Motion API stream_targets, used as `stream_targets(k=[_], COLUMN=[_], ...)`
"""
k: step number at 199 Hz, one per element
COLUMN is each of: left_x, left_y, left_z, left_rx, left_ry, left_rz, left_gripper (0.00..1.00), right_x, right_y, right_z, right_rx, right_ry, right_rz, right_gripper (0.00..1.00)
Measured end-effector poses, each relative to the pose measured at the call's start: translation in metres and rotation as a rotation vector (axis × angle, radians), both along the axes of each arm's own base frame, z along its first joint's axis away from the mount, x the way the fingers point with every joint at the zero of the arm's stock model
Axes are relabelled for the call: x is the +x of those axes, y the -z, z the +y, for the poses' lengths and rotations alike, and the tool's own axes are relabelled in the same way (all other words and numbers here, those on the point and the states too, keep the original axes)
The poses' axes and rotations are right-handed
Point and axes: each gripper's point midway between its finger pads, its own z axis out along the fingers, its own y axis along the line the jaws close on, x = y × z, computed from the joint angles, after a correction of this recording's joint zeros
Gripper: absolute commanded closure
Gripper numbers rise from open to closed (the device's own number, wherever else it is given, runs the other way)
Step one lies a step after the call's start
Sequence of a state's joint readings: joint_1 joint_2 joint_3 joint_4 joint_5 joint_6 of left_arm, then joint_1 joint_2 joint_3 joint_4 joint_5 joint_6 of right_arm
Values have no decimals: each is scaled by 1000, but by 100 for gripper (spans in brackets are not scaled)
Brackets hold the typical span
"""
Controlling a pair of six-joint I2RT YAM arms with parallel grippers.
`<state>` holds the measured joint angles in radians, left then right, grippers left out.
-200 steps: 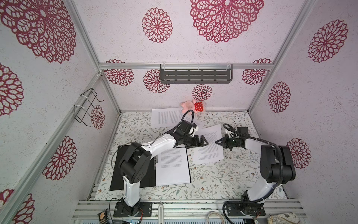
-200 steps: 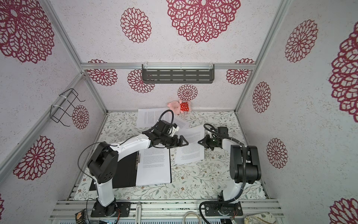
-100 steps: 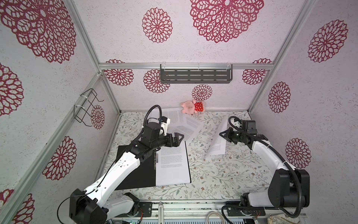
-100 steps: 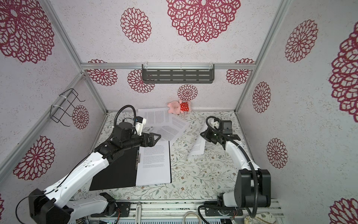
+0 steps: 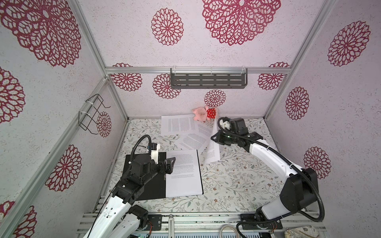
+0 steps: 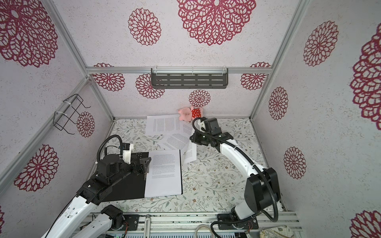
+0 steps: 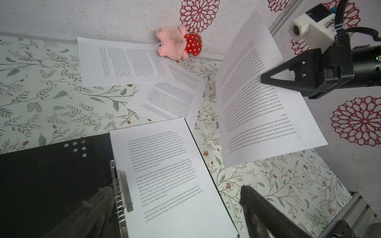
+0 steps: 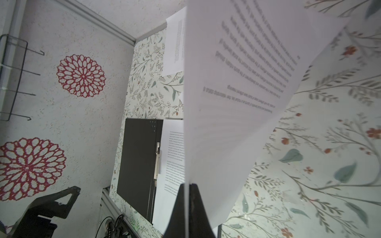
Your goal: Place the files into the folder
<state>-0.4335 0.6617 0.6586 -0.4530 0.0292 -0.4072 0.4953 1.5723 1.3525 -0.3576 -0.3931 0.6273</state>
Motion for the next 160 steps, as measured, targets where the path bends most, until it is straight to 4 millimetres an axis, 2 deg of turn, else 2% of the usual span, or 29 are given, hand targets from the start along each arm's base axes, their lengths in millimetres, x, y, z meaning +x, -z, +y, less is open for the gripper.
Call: stream_targets(k=[22, 47, 67, 86, 102, 129, 160], left_x=[-2, 1, 4, 4, 3, 3, 4], left_y=[4, 8, 16, 22, 23, 20, 20], left_z=[8, 9, 7, 2, -2, -3, -3], left_rx=[10, 22, 33, 35, 25, 17, 15], left_ry=[-35, -44, -42, -21, -1, 6, 4], left_rz=[-9, 5, 30, 58, 63, 56, 54], left_gripper=[1, 1, 1, 1, 1, 1, 1], right_x=[-9, -25, -28, -22, -17, -17, -35], right_y=[-9, -29, -39, -31, -4, 65, 131], right_z=[47, 84, 89, 76, 56, 29, 29], right_rx=[25, 64, 87, 103, 101, 30, -56], right_ry=[-90, -177, -192, -165, -117, -43, -41], right_rz=[-5, -32, -53, -47, -2, 125, 247], right_gripper=[100, 100, 100, 100, 100, 100, 100])
